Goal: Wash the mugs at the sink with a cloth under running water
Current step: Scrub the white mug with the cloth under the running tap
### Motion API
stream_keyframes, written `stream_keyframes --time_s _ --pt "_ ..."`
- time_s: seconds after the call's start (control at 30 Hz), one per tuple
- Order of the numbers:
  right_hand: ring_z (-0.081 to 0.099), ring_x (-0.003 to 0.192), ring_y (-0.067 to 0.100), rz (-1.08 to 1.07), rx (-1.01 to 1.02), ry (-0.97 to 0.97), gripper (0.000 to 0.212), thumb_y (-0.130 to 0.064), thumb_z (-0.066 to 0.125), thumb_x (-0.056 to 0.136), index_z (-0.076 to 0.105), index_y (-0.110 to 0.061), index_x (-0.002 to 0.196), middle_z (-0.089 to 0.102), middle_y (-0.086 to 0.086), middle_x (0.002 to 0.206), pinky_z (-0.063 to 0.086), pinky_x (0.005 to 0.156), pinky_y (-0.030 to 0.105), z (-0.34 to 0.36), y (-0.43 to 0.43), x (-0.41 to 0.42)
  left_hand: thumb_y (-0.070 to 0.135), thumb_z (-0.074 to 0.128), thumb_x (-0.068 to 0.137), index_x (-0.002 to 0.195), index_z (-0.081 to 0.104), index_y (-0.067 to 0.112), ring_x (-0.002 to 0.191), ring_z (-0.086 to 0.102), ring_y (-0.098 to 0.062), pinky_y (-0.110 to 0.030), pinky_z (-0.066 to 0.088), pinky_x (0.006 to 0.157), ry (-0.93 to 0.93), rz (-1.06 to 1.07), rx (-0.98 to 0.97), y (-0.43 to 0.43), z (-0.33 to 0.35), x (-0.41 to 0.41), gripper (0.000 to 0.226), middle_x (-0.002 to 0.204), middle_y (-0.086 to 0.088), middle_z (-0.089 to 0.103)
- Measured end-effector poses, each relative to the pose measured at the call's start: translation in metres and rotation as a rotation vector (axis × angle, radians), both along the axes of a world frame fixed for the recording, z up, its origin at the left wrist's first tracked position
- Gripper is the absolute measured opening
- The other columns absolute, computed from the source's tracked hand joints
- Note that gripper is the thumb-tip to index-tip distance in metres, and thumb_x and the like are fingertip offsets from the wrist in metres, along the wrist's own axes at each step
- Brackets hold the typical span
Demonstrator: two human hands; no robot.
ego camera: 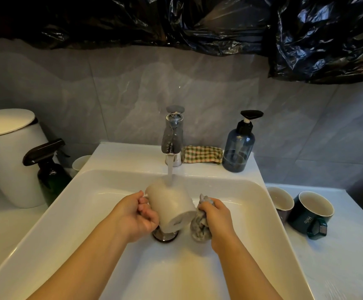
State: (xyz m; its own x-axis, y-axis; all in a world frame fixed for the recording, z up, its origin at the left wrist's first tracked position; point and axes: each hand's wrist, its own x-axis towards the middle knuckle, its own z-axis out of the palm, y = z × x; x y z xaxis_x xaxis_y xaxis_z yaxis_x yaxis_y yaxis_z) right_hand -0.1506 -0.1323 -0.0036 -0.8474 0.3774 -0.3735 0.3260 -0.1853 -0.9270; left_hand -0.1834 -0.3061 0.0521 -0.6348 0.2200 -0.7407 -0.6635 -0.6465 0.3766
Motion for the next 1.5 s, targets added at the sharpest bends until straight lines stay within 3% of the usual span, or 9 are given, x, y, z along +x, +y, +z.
stream_keyframes --time_s 0.17,0.43,0.53,0.7,0.87,1.13,1.3,1.43,1.5 --pt "0.060 0.074 0.021 -0.064 0.003 0.019 0.008 -0.012 0.054 0.087 0.060 -0.008 0.091 0.063 0.010 0.080 0.046 0.062 0.027 0.001 0.005 0.000 0.017 0.037 0.098 0.059 0.036 0.013 0.022 0.025 -0.010 -0.009 0.032 0.034 -0.088 0.059 0.081 0.009 -0.008 -0.004 0.039 0.035 0.003 0.032" --pt "0.048 0.058 0.019 -0.167 -0.078 -0.012 0.012 -0.010 0.054 0.085 0.053 -0.010 0.073 0.050 0.006 0.060 0.041 0.052 0.026 0.000 0.011 0.001 0.029 0.044 0.098 0.057 0.041 0.013 0.025 0.028 -0.006 -0.008 0.030 0.035 0.046 -0.106 0.047 0.023 -0.003 -0.009 0.043 0.037 0.005 0.031" --pt "0.047 0.054 0.020 -0.152 -0.116 -0.040 0.018 -0.016 0.057 0.087 0.050 -0.011 0.071 0.050 0.004 0.052 0.046 0.058 0.029 -0.005 0.009 0.000 0.032 0.047 0.096 0.050 0.040 0.014 0.027 0.026 -0.006 -0.008 0.029 0.036 0.196 -0.267 -0.095 0.017 0.005 -0.009 0.050 0.037 0.006 0.026" --pt "0.061 0.077 0.025 -0.056 0.017 -0.042 0.016 -0.026 0.057 0.090 0.057 -0.011 0.083 0.064 0.011 0.081 0.049 0.071 0.031 -0.006 -0.006 0.000 0.027 0.051 0.095 0.049 0.040 0.014 0.045 0.026 -0.011 -0.019 0.032 0.047 0.570 -0.490 -0.571 0.006 0.017 -0.002 0.049 0.045 0.001 0.025" --pt "0.059 0.080 0.023 0.028 0.037 -0.048 0.009 -0.022 0.056 0.090 0.055 -0.014 0.085 0.061 0.010 0.084 0.046 0.069 0.029 0.003 -0.022 0.003 0.021 0.050 0.095 0.050 0.038 0.013 0.054 0.032 -0.015 -0.024 0.037 0.057 0.728 -0.446 -0.662 -0.010 0.018 0.001 0.047 0.051 -0.002 0.030" --pt "0.061 0.076 0.024 -0.011 -0.367 -0.152 0.017 -0.022 0.060 0.089 0.059 -0.006 0.083 0.064 0.011 0.075 0.052 0.076 0.037 0.027 -0.019 0.015 0.014 0.049 0.094 0.047 0.038 0.012 0.055 0.032 -0.018 -0.030 0.036 0.058 0.745 -0.316 -0.603 -0.012 0.009 0.007 0.049 0.048 -0.003 0.032" --pt "0.059 0.081 0.029 -0.011 -0.514 -0.193 0.022 -0.024 0.066 0.086 0.060 -0.004 0.079 0.063 0.014 0.083 0.051 0.084 0.043 0.037 -0.010 0.033 0.020 0.055 0.091 0.052 0.042 0.014 0.058 0.037 -0.016 -0.028 0.030 0.058 1.031 -0.521 -1.124 -0.016 0.021 0.008 0.042 0.054 0.002 0.039" --pt "0.061 0.076 0.029 -0.006 -0.494 -0.199 0.017 -0.020 0.066 0.086 0.058 -0.005 0.081 0.062 0.014 0.081 0.055 0.054 0.032 0.033 -0.007 0.042 0.028 0.052 0.092 0.055 0.037 0.020 0.058 0.035 -0.012 -0.025 0.026 0.053 1.276 -0.847 -1.610 -0.019 0.033 0.014 0.041 0.059 0.002 0.039" --pt "0.060 0.069 0.026 0.003 -0.432 -0.205 0.018 -0.018 0.064 0.087 0.057 -0.006 0.076 0.060 0.012 0.073 0.054 0.054 0.029 0.029 -0.006 0.043 0.031 0.047 0.094 0.061 0.041 0.019 0.065 0.039 -0.013 -0.025 0.031 0.058 1.432 -0.987 -1.808 -0.021 0.035 0.017 0.035 0.068 0.001 0.045"
